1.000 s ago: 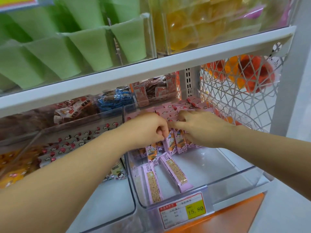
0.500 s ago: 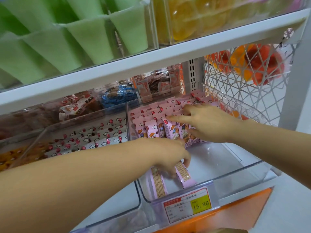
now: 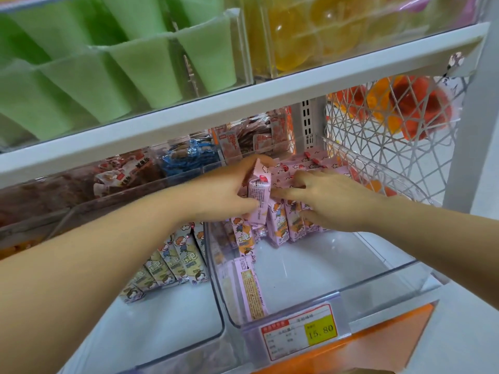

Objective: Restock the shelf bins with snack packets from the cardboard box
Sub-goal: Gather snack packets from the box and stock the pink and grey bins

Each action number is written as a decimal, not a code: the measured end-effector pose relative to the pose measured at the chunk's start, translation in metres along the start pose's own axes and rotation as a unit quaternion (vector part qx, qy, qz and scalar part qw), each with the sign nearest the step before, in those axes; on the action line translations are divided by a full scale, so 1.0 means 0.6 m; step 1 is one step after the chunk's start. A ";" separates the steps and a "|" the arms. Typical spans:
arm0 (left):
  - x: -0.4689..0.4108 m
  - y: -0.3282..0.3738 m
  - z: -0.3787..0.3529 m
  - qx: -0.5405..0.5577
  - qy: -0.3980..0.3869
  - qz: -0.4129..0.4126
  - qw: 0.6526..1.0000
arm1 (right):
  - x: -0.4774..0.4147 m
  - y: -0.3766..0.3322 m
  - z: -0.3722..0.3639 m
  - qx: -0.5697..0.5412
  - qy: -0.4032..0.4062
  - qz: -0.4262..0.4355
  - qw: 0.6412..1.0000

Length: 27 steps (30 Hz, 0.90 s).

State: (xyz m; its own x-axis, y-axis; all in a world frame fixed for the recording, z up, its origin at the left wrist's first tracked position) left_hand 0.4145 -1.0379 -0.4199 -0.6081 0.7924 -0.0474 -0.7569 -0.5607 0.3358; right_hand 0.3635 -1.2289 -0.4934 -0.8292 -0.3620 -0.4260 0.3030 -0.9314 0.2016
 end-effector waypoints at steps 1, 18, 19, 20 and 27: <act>-0.001 -0.002 0.000 -0.005 0.002 0.007 1.000 | 0.000 -0.001 0.002 -0.004 0.001 0.000 1.000; -0.026 -0.009 0.002 -0.068 -0.012 0.127 0.990 | 0.000 -0.004 0.004 0.000 0.002 -0.015 1.000; -0.030 -0.008 -0.003 -0.090 -0.007 0.122 0.988 | 0.000 -0.004 0.004 0.000 0.001 -0.017 1.000; -0.034 -0.006 -0.009 -0.116 -0.002 0.112 0.987 | 0.002 -0.003 0.005 0.000 0.000 -0.017 1.000; -0.036 -0.016 -0.047 -0.238 0.036 0.089 0.967 | 0.004 -0.005 0.008 -0.012 -0.006 -0.020 1.000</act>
State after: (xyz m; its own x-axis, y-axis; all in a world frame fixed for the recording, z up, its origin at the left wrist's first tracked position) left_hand 0.4282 -1.0565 -0.4486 -0.7405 0.6646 -0.0996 -0.6534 -0.7467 -0.1250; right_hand 0.3583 -1.2267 -0.4906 -0.8464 -0.3241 -0.4226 0.2805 -0.9458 0.1636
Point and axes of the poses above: each hand's wrist, its own x-axis away from the middle knuckle, its own z-axis out of the back of the hand, y = z × x, the point moved 1 cm from there along -x, towards the middle knuckle, and after that the axes turned 5 degrees about y, right-handed, at the moved point
